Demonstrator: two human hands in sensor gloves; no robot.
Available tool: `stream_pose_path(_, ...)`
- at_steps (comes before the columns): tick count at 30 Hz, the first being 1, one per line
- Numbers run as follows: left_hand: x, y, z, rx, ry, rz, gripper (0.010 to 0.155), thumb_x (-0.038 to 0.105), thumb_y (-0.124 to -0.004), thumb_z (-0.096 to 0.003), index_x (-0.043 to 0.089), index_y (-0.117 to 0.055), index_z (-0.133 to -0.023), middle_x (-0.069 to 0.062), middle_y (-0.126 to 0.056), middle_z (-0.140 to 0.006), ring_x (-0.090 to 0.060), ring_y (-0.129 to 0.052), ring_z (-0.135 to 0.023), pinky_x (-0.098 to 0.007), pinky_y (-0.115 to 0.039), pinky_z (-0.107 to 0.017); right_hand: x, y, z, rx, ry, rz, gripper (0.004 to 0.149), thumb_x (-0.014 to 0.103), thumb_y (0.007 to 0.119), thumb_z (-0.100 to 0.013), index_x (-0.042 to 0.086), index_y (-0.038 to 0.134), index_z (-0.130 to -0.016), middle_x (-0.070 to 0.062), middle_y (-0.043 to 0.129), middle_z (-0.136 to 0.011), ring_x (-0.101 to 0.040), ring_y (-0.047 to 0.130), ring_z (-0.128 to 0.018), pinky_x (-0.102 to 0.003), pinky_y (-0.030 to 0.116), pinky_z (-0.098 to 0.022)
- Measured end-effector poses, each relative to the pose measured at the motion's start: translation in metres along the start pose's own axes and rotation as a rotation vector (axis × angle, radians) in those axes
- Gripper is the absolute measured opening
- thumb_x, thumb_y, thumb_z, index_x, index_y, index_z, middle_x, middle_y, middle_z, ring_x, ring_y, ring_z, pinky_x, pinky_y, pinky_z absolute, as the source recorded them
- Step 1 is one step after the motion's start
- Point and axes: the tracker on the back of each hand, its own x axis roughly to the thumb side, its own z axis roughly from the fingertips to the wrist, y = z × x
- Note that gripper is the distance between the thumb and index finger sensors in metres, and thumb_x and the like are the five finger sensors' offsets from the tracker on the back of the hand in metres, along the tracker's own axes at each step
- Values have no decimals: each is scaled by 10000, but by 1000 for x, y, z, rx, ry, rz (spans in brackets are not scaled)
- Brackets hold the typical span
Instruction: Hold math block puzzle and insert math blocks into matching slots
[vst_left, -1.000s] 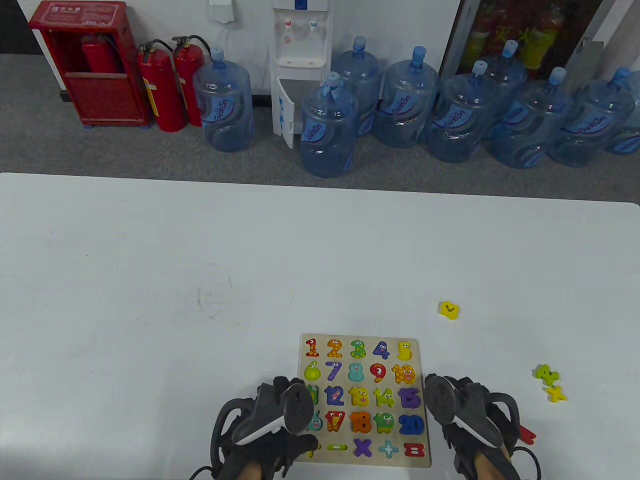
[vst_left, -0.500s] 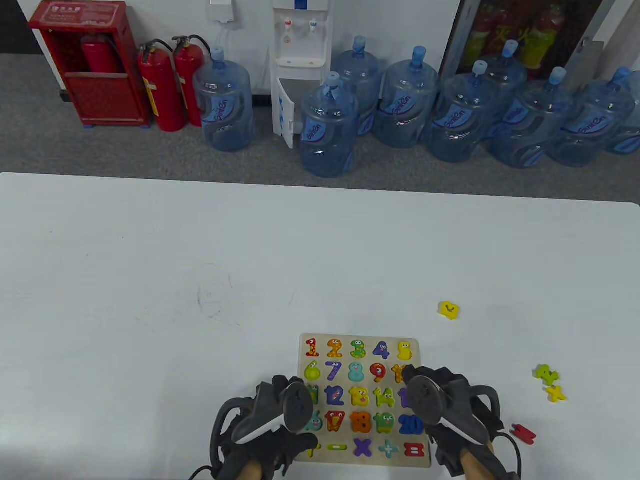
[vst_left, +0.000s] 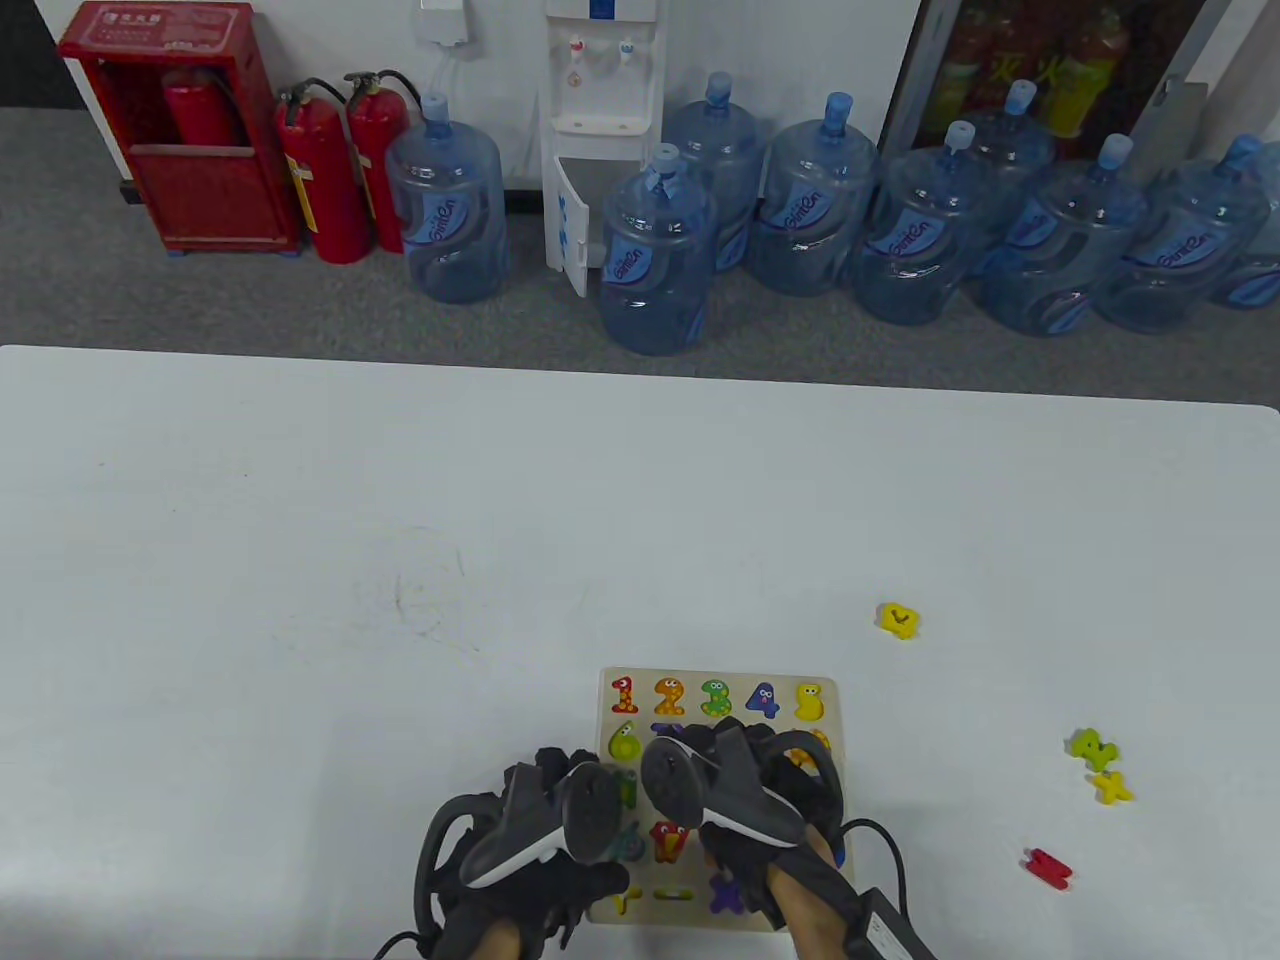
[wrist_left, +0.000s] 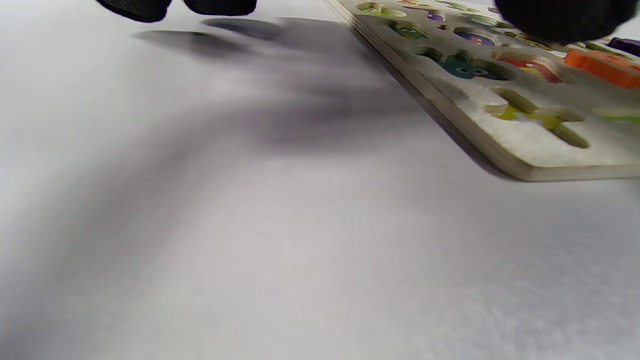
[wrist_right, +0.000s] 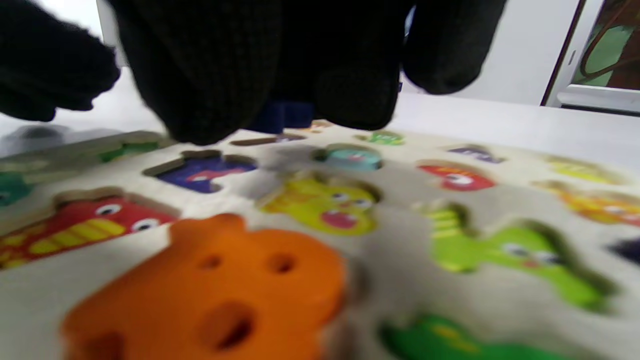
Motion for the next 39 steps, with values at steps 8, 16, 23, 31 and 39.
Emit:
stream_pose_path(8,1,-1,-1,-7,-3,3,953,630,-695,-334,218,-242,-1066,-138,-240,-1110,-479,-404,-1052,-687,-520,-716,11,10,-2,-8,-4,-5,645,292,875,-260,272,724,-887,-1,765,-905,-219,835,-763,-457,698,-630)
stream_pose_path(16,1,-1,-1,-12,-5,2,953,629,-695,-334,218,-243,-1065,-140,-242,-1109,-480,-403,-1051,-687,-521,-716,9,8,2,-34,-9,-19,671,315,887,-233,277,727,-883,6,771,-902,-218,837,-765,-455,703,-628)
stream_pose_path(23,1,-1,-1,-14,-6,3,954,628,-696,-333,216,-242,-1064,-137,-240,-1108,-480,-399,-1050,-687,-519,-716,-47,-8,25,-134,92,-43,664,333,870,-235,285,726,-882,9,769,-907,-217,837,-773,-452,704,-629)
stream_pose_path(31,1,-1,-1,-13,-5,5,955,628,-696,-333,216,-240,-1065,-139,-238,-1109,-480,-400,-1051,-688,-520,-715,-165,21,77,-29,390,108,654,343,864,-240,288,735,-879,10,777,-907,-222,852,-773,-447,722,-616)
stream_pose_path(39,1,-1,-1,-16,-7,0,955,628,-696,-334,216,-241,-1065,-138,-239,-1109,-480,-395,-1052,-688,-520,-715,-224,18,117,-21,598,111,614,325,876,-242,283,784,-847,9,826,-871,-224,893,-740,-448,743,-594)
